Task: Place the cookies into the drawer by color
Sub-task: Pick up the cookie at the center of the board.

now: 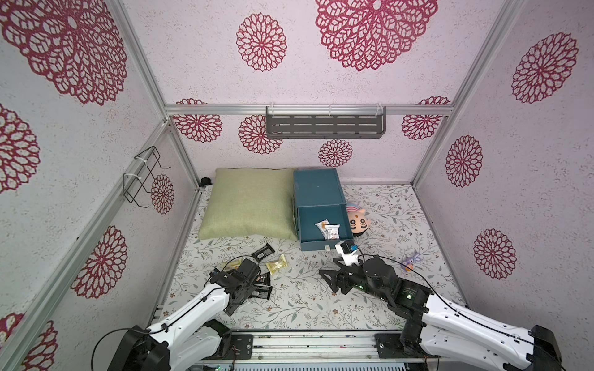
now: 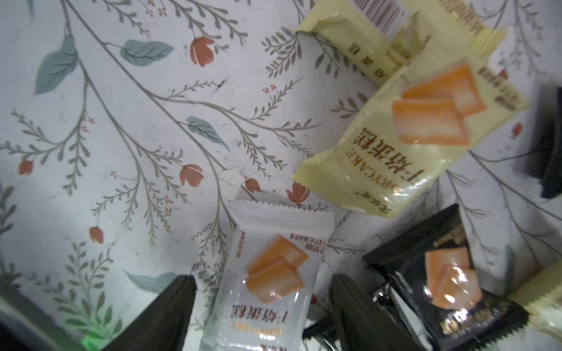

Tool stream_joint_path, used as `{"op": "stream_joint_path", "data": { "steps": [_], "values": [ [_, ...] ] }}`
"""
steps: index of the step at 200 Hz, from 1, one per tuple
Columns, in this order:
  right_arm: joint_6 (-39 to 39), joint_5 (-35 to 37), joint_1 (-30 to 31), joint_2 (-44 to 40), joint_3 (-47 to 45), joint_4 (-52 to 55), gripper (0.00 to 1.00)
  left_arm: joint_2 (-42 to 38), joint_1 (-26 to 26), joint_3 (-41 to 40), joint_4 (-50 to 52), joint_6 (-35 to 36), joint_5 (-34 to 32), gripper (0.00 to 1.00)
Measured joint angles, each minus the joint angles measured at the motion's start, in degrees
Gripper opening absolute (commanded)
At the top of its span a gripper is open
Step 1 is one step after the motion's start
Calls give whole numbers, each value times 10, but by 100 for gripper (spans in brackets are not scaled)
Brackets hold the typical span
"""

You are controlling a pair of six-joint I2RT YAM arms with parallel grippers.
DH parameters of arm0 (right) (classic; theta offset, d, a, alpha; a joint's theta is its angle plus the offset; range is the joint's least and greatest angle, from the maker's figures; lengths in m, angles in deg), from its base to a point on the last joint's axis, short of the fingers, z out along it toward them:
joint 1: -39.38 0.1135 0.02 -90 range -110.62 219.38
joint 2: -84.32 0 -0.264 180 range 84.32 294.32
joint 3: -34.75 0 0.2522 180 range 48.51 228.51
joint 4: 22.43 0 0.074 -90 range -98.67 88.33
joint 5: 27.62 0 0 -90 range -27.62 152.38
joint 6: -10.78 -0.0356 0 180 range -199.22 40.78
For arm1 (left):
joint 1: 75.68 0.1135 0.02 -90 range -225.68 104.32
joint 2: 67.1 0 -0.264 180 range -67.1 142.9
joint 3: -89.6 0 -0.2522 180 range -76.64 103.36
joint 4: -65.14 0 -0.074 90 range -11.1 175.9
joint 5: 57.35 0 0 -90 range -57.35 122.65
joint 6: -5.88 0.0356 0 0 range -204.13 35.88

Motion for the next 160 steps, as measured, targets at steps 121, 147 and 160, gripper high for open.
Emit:
{"op": "stream_joint_path", "data": {
  "steps": [121, 147, 160],
  "values": [
    [-9, 10, 0, -11, -10, -2, 78, 50, 0, 4, -39, 11, 6, 46],
    [-10, 10, 0, -11, -16, -2, 78, 42, 0, 4, -39, 11, 15, 46],
    [-10, 10, 0, -11, -18, -2, 78, 35, 0, 5, -38, 11, 17, 45]
  ]
}}
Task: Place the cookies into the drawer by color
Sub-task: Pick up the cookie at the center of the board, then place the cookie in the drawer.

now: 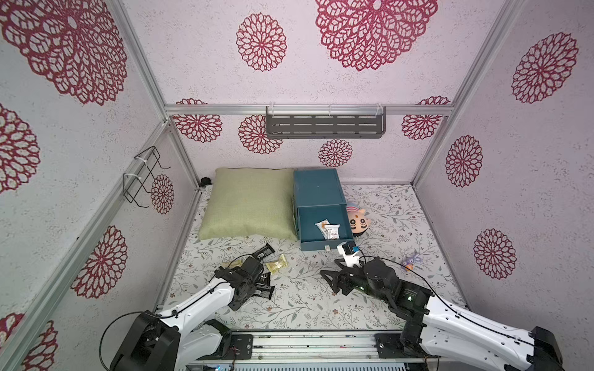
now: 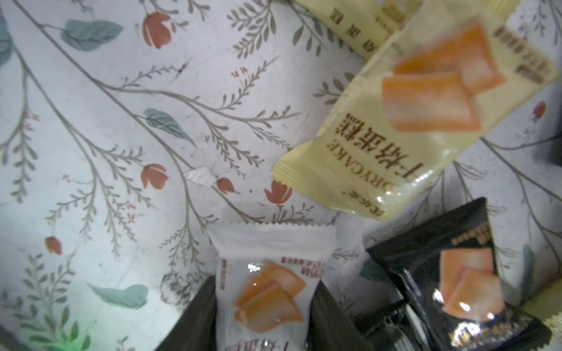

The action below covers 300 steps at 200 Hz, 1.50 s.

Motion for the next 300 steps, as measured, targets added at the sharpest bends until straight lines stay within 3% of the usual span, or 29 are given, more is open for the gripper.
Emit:
{"op": "stream_joint_path", "data": {
  "steps": [115, 198, 300],
  "values": [
    [-16, 29, 0, -3, -22, -2, 83, -63, -9, 95, 20, 29, 13, 43],
    [-38, 30, 0, -1, -76, -14, 84, 33, -72, 255, 19, 56, -4, 43],
    [-66, 28, 0, -2, -111, -41, 83, 139, -108, 527, 48, 119, -28, 44]
  ]
}}
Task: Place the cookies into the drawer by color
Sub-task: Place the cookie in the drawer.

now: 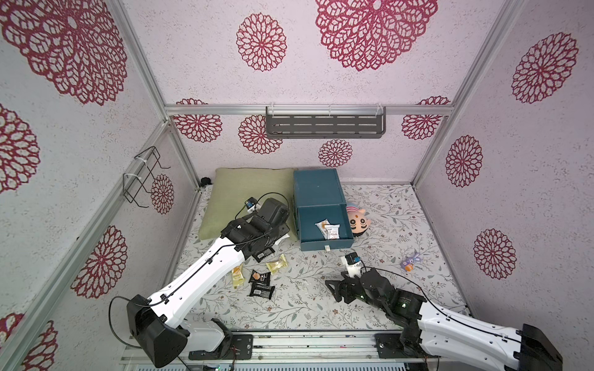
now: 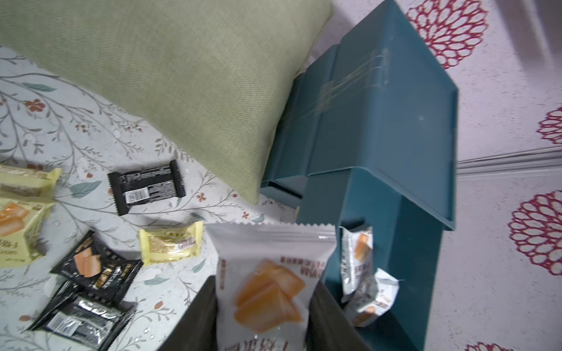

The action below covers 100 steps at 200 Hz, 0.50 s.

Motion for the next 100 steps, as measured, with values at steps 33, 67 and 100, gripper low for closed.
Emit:
{"op": "stream_joint_path", "data": {
  "steps": [33, 67, 100],
  "values": [
    [-5, 0, 0, 1, 0, -9, 83, 46, -21, 70, -3, 13, -1, 44],
    [-8, -2, 0, 4, 0, -16, 83, 94, -45, 113, -7, 26, 2, 43],
    [-9, -2, 0, 7, 0, -19, 83, 138, -60, 143, -12, 41, 10, 44]
  ]
}}
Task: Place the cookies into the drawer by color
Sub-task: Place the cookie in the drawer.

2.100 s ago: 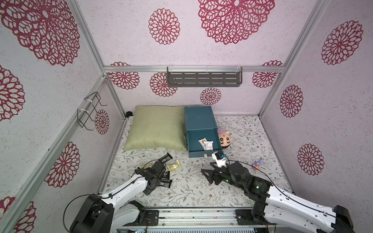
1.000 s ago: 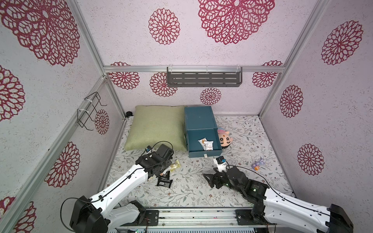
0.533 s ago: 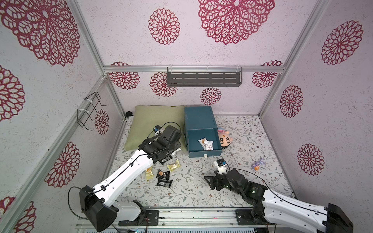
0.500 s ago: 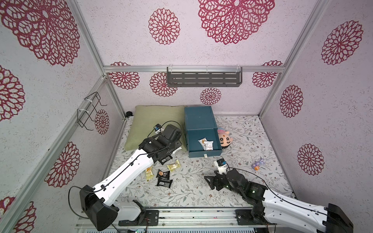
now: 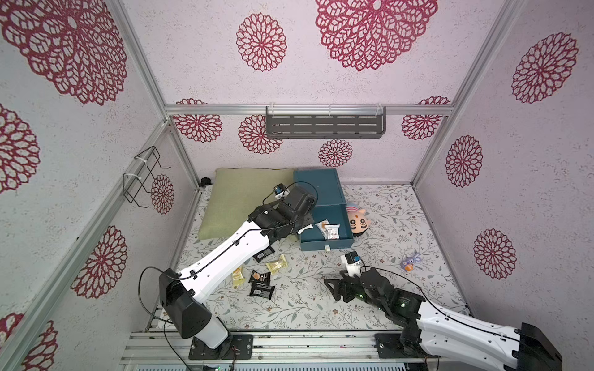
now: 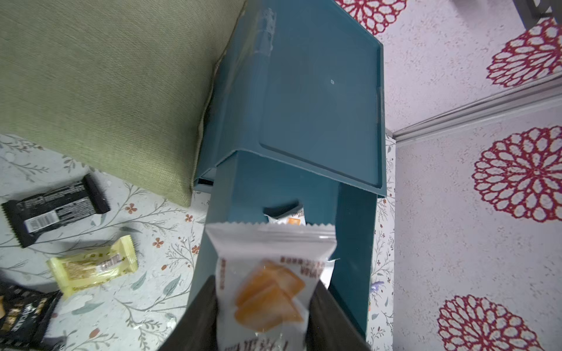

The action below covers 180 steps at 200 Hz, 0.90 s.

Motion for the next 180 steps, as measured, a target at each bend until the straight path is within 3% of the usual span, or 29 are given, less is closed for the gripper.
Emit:
{"op": "stream_joint_path", "data": {
  "steps": [75, 106, 149, 180],
  "values": [
    [0, 0, 0, 0, -11, -5, 83, 65, -11, 43, 14, 30, 4, 48],
    [0, 0, 0, 0, -12, -6, 83, 65, -11, 45, 20, 39, 4, 60],
    [-1, 0, 0, -3, -12, -5, 83, 65, -11, 48, 23, 48, 4, 66],
    [-3, 0, 0, -12, -12, 0, 83, 62, -11, 47, 23, 51, 3, 88]
  ]
}}
